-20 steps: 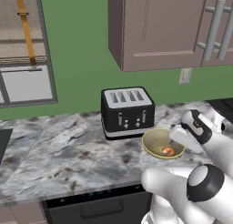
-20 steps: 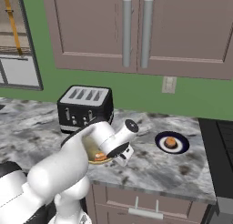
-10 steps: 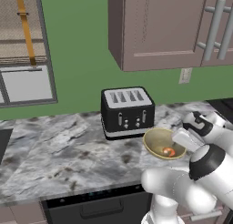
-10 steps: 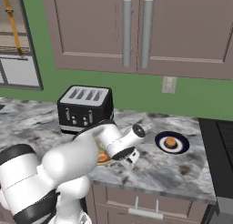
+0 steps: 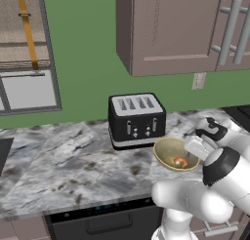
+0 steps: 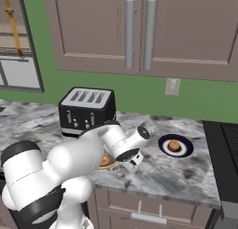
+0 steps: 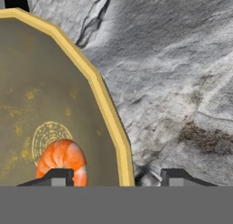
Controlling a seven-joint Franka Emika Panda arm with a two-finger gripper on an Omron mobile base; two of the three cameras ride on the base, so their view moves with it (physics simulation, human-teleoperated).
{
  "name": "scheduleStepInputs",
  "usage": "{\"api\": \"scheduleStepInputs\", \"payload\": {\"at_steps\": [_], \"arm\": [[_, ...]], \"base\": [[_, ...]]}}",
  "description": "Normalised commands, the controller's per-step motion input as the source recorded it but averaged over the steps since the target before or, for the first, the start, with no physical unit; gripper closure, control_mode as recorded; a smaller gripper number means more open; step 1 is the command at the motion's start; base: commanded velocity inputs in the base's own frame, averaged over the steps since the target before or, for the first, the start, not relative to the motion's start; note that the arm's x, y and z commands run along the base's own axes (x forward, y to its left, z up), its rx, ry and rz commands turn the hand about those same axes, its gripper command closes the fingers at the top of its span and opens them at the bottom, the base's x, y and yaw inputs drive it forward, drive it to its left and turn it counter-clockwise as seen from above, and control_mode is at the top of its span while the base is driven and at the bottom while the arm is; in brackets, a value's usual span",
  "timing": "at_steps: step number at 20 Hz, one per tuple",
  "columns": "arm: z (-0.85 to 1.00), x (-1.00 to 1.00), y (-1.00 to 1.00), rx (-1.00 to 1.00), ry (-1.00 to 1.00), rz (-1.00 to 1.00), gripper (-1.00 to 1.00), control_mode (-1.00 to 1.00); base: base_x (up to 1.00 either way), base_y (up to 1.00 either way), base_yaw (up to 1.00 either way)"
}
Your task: Remove the tangerine from the bowl and place it on the small plate. Then place the bowl with only the shrimp in the microwave, close the door, and press the start button to microwave the shrimp.
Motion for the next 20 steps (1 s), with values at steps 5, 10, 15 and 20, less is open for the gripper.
{"api": "scheduleStepInputs", "payload": {"at_steps": [5,10,15,20], "arm": [[0.0,0.0,0.22,0.0,0.0,0.0,1.0,-1.0],[0.0,-0.03,0.06,0.0,0.0,0.0,1.0,-1.0],[0.27,-0.23,0.0,0.0,-0.12,0.0,1.0,-1.0],[0.47,-0.25,0.0,0.01,-0.15,0.0,1.0,-1.0]], "base": [[0.0,0.0,0.0],[0.0,0.0,0.0],[0.0,0.0,0.0],[0.0,0.0,0.0]]}}
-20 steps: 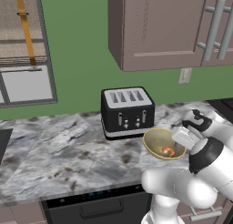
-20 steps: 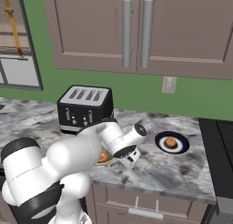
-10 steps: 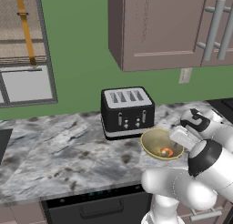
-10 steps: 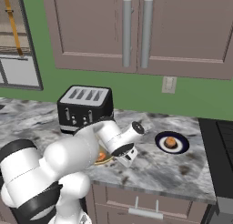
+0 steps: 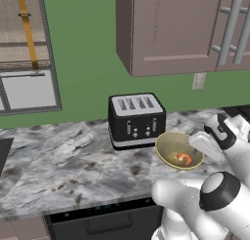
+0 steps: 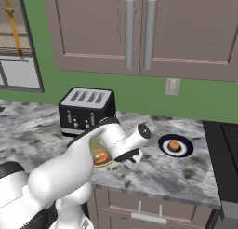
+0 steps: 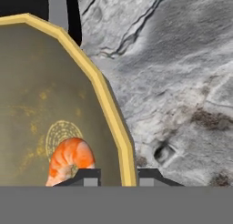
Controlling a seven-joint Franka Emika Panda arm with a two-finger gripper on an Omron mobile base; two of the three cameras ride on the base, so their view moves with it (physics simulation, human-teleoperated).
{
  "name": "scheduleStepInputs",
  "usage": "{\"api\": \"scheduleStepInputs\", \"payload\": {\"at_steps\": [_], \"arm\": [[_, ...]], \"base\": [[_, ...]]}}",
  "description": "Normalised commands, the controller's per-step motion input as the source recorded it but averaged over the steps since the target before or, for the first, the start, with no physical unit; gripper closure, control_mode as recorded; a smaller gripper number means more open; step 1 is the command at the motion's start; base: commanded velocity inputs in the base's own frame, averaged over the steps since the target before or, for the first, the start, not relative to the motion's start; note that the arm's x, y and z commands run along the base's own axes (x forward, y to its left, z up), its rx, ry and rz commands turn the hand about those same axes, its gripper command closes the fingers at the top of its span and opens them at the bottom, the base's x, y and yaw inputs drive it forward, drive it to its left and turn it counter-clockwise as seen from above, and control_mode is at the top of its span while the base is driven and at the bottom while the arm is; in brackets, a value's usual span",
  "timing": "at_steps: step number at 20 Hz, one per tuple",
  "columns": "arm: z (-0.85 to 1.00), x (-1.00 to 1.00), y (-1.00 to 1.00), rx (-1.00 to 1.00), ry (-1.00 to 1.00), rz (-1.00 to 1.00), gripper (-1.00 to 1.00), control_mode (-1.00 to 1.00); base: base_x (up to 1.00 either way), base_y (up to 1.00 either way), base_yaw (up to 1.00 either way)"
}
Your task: Remove the tangerine from the bowl and place it on the small plate. Then place the bowl with only the shrimp in the microwave, close the door, and press the start button to microwave the shrimp.
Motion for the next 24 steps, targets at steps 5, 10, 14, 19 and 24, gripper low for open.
{"api": "scheduleStepInputs", "payload": {"at_steps": [5,10,14,19,24], "arm": [[0.51,-0.3,-0.01,0.0,-0.02,-0.08,1.0,-1.0],[0.53,-0.53,-0.13,0.08,0.06,-0.26,1.0,-1.0],[0.45,-0.6,0.14,0.07,0.09,-0.29,1.0,-1.0],[0.24,-0.47,0.89,0.0,0.02,-0.25,1.0,-1.0],[0.15,-0.11,1.0,-0.03,0.05,-0.18,1.0,-1.0]], "base": [[0.0,0.0,0.0],[0.0,0.0,0.0],[0.0,0.0,0.0],[0.0,0.0,0.0],[0.0,0.0,0.0]]}}
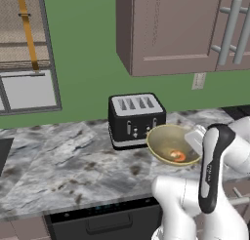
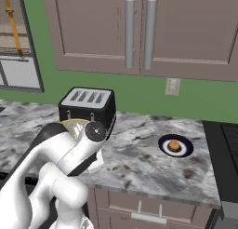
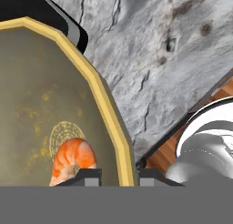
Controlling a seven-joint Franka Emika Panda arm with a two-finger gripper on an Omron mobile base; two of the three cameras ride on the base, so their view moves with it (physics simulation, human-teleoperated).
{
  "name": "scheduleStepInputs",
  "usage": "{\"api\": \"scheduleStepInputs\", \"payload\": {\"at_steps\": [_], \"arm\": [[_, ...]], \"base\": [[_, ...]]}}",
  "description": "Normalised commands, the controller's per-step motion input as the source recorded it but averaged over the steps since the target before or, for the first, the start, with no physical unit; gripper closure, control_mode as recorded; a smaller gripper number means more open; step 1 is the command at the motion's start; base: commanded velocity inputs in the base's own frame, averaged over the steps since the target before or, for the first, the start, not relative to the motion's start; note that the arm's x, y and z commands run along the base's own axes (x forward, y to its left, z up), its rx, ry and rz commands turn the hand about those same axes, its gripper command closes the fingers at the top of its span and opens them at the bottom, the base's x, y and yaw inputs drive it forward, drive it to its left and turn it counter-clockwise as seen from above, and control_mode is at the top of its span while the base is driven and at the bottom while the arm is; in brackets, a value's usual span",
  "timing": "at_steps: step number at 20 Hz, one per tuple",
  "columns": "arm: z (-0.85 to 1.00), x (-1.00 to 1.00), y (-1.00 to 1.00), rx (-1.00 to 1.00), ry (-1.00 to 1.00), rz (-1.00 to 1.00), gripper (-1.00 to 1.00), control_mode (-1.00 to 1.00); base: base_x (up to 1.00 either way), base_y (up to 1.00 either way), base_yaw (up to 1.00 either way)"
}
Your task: Remove the tangerine from the bowl and place it on the small plate. Then place the bowl with only the shrimp in the microwave, close the door, and press the start button to microwave the shrimp.
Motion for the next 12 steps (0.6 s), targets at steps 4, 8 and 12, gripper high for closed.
{"api": "scheduleStepInputs", "payload": {"at_steps": [4,8,12], "arm": [[0.11,0.0,0.6,0.0,0.06,-0.06,1.0,-1.0],[0.0,0.0,0.01,0.0,0.0,0.0,1.0,-1.0],[-0.04,-0.05,0.0,0.0,0.0,0.0,1.0,-1.0]], "base": [[0.0,0.0,0.0],[0.0,0.0,0.0],[0.0,0.0,0.0]]}}
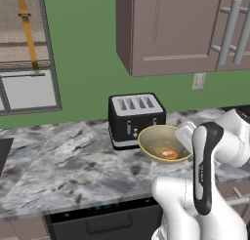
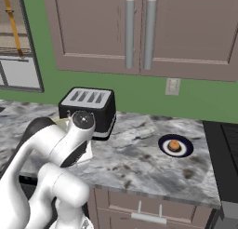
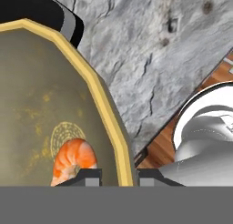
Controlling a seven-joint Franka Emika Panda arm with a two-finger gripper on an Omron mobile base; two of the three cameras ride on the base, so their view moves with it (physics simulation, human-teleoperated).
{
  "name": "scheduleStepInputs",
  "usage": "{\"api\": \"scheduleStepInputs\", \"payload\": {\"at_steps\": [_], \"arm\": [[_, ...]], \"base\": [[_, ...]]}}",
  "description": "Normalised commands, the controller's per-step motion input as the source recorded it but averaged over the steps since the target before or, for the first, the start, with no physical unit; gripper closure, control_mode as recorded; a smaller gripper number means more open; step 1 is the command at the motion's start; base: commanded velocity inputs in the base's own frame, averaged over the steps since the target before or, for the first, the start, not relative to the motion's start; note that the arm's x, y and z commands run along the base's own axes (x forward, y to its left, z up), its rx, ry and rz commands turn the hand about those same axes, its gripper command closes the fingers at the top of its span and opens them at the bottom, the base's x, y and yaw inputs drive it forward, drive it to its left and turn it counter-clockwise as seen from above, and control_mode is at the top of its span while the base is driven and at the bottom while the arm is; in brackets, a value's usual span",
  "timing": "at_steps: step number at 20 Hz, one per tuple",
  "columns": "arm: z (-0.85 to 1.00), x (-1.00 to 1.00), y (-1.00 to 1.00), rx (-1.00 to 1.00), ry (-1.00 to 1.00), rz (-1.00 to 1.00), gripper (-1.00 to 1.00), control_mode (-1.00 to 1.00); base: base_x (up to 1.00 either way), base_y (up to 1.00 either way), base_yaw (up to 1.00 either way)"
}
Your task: Remove the tangerine from the bowl and place it on the small plate. Then place the bowl with only the shrimp in the microwave, close the door, and press the start button to microwave the shrimp.
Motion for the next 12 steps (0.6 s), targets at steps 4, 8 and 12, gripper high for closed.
{"api": "scheduleStepInputs", "payload": {"at_steps": [4,8,12], "arm": [[-0.13,-0.49,0.03,0.0,-0.08,0.0,1.0,-1.0],[-0.02,-0.22,0.0,0.0,-0.04,0.0,1.0,1.0],[0.0,0.0,0.0,0.0,0.0,0.0,1.0,1.0]], "base": [[0.0,0.0,0.0],[-0.75,-0.01,0.0],[-1.0,-0.3,-0.09]]}}
